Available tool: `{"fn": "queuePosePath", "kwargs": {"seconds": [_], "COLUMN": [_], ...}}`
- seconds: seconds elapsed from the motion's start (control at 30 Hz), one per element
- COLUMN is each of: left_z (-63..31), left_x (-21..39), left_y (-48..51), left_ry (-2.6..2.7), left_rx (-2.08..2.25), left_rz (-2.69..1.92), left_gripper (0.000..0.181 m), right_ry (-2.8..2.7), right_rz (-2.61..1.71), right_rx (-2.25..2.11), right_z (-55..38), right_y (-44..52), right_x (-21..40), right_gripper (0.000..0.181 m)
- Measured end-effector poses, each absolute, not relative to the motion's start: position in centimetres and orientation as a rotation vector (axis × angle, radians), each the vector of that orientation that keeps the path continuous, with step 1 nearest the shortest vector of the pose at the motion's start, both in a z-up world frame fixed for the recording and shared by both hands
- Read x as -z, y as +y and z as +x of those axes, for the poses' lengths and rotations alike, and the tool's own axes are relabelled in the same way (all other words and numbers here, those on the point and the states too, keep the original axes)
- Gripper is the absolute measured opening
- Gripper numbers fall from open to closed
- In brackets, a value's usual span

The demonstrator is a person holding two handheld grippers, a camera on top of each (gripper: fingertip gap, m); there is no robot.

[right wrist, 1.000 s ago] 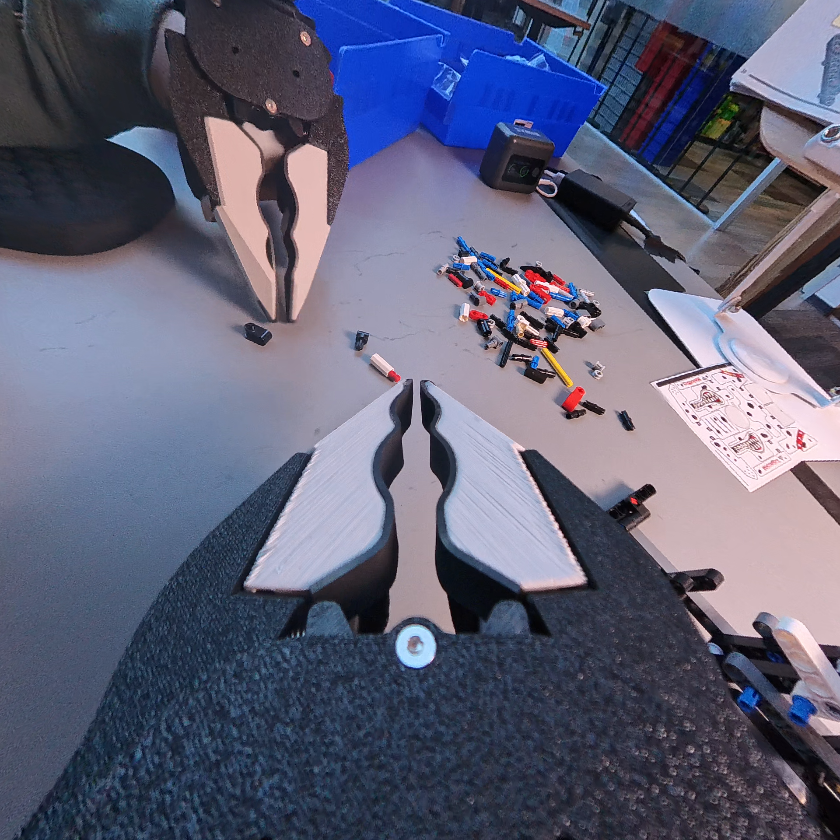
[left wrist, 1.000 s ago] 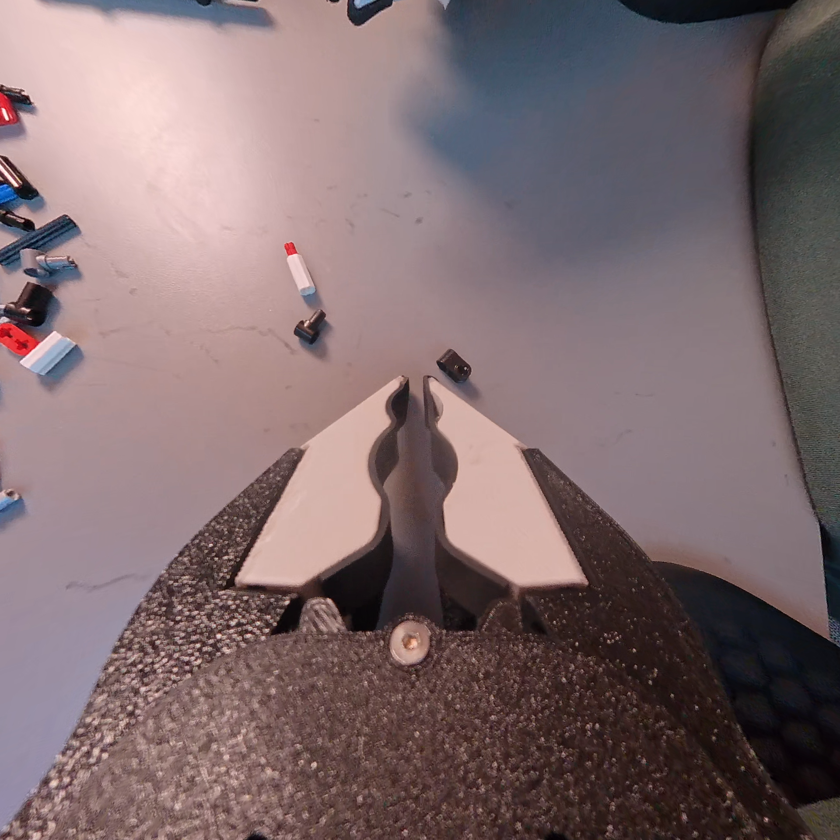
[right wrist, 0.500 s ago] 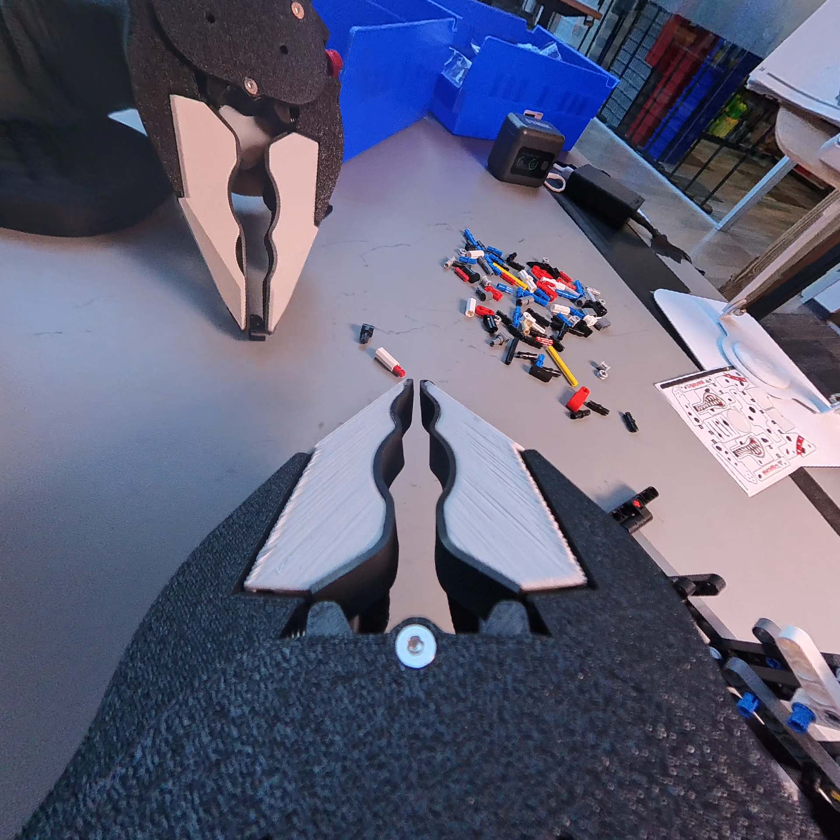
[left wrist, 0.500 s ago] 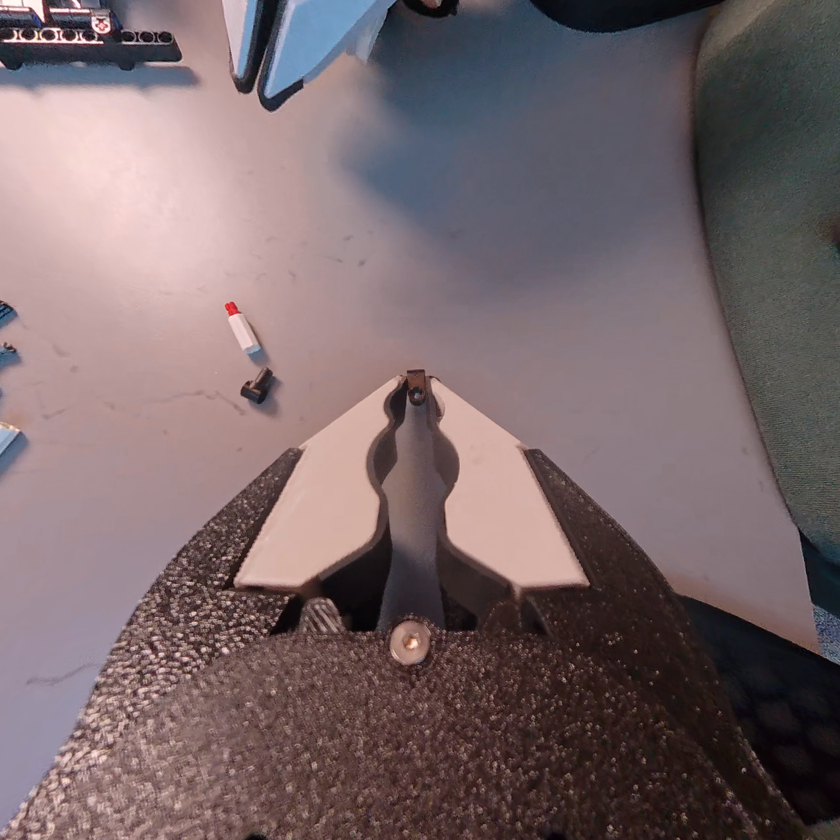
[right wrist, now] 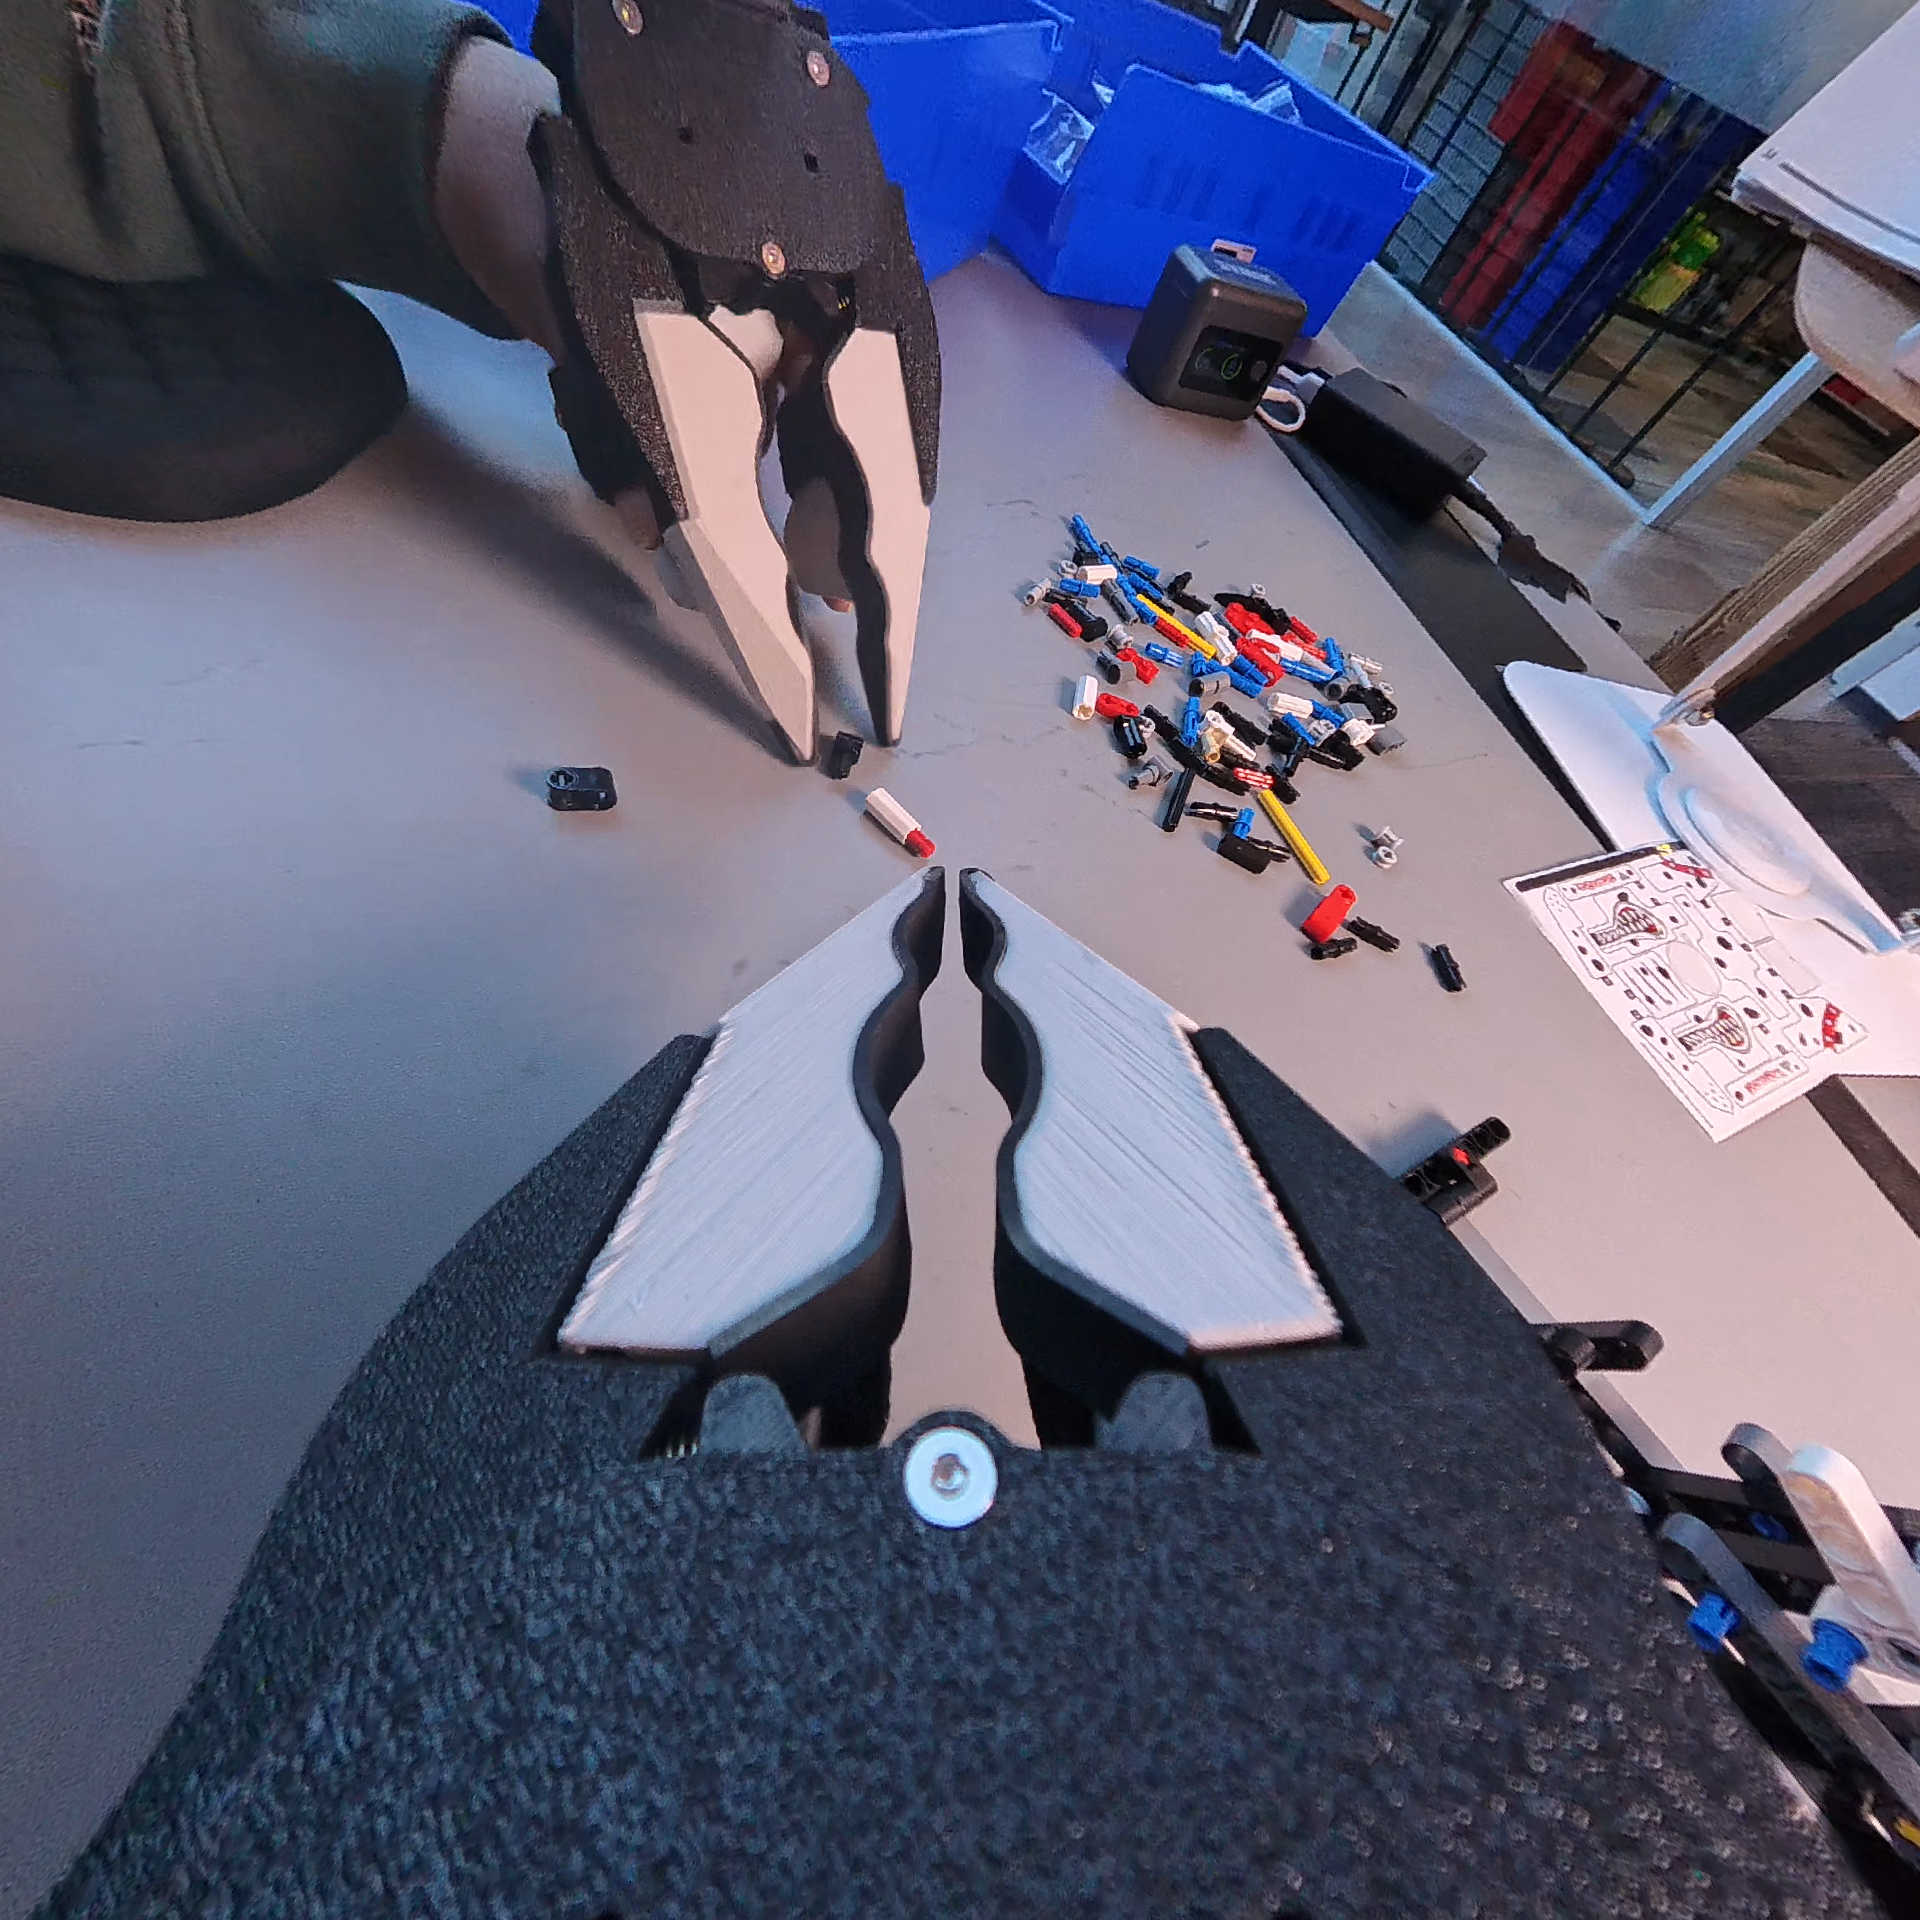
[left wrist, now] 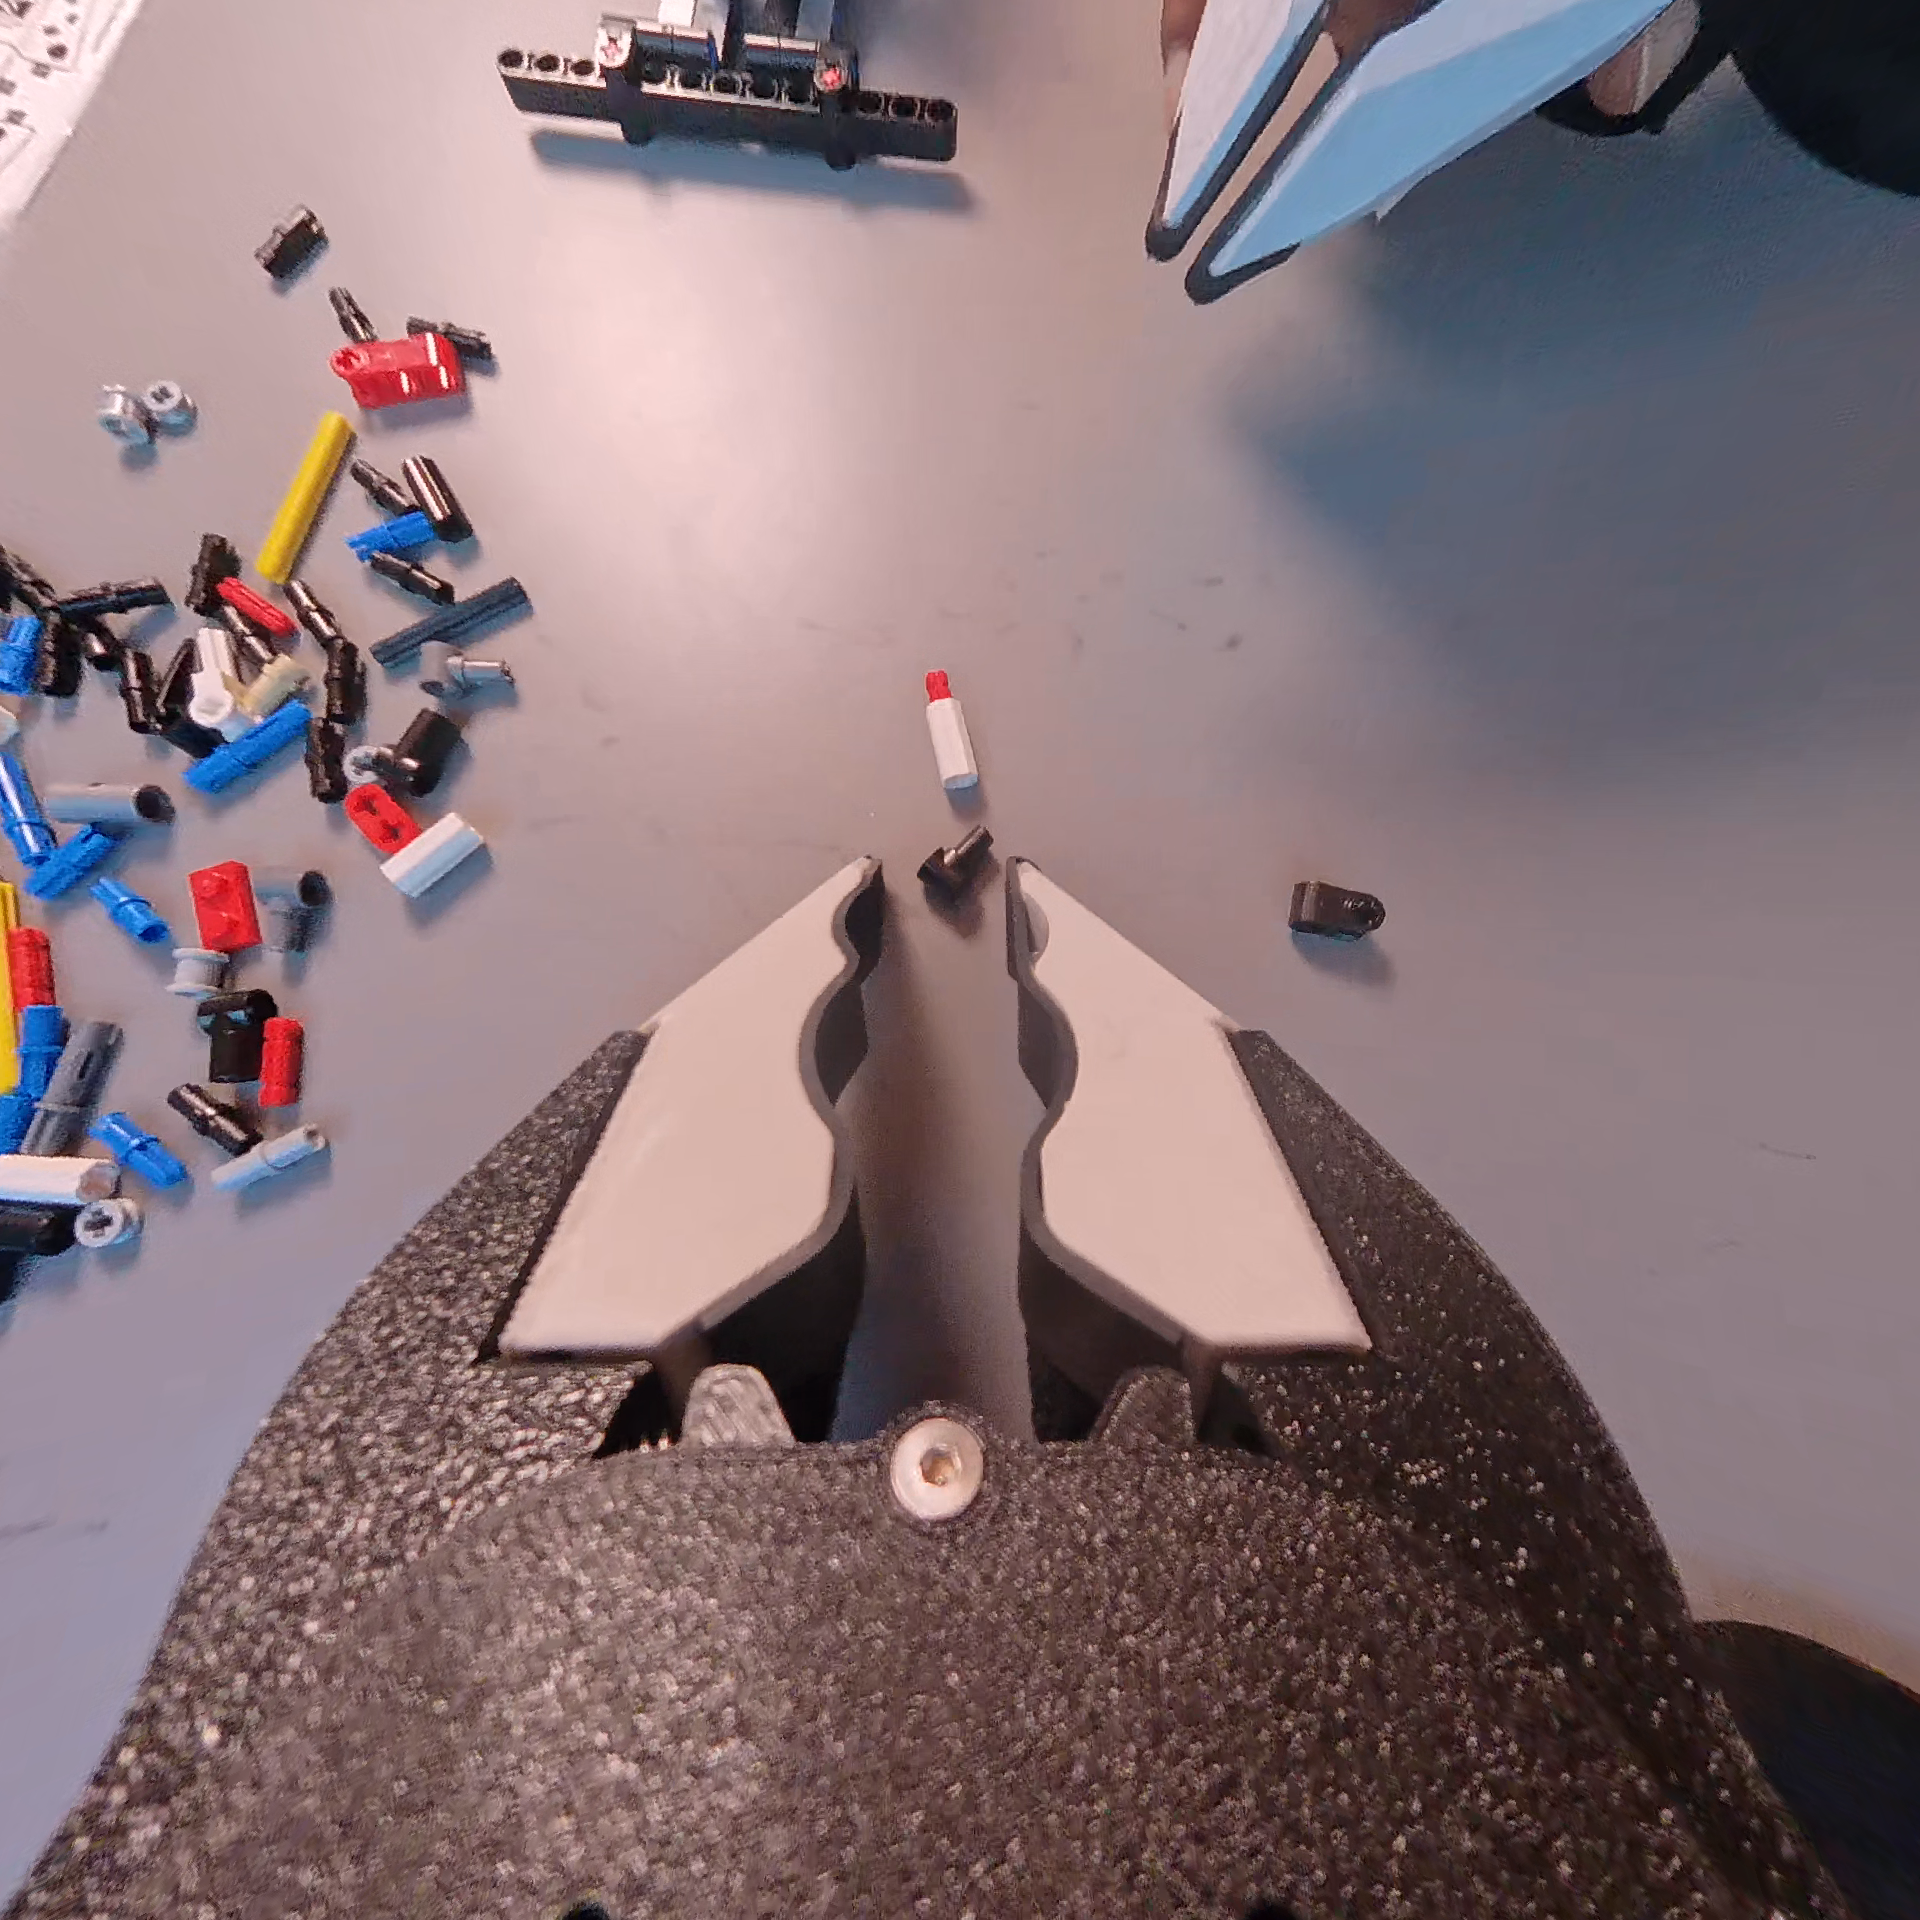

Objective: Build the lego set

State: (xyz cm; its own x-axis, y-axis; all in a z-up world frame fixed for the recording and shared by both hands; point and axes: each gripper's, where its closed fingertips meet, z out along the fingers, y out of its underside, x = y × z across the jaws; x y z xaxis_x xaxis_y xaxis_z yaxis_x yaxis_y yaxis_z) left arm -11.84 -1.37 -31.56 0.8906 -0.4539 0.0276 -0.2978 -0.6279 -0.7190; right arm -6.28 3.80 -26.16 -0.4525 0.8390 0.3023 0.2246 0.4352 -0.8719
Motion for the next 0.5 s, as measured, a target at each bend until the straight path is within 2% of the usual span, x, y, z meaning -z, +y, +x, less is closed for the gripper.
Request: {"fn": "queuePosePath", "kwargs": {"seconds": [0.07, 0.5], "left_z": [-11.7, -11.09], "left_x": [31.53, 31.47], "left_y": [-1.38, -1.47], "left_ry": [0.554, 0.586], "left_rx": [0.252, 0.201], "left_rz": [-2.29, -2.279], "left_gripper": [0.01, 0.01], "right_ry": [-1.92, -1.926], "right_rz": [-0.897, -0.89], "right_rx": [-1.012, -0.994], "right_z": [-6.27, -6.25], "right_y": [3.78, 3.67], "right_x": [26.16, 26.32], "right_gripper": [0.002, 0.002]}}
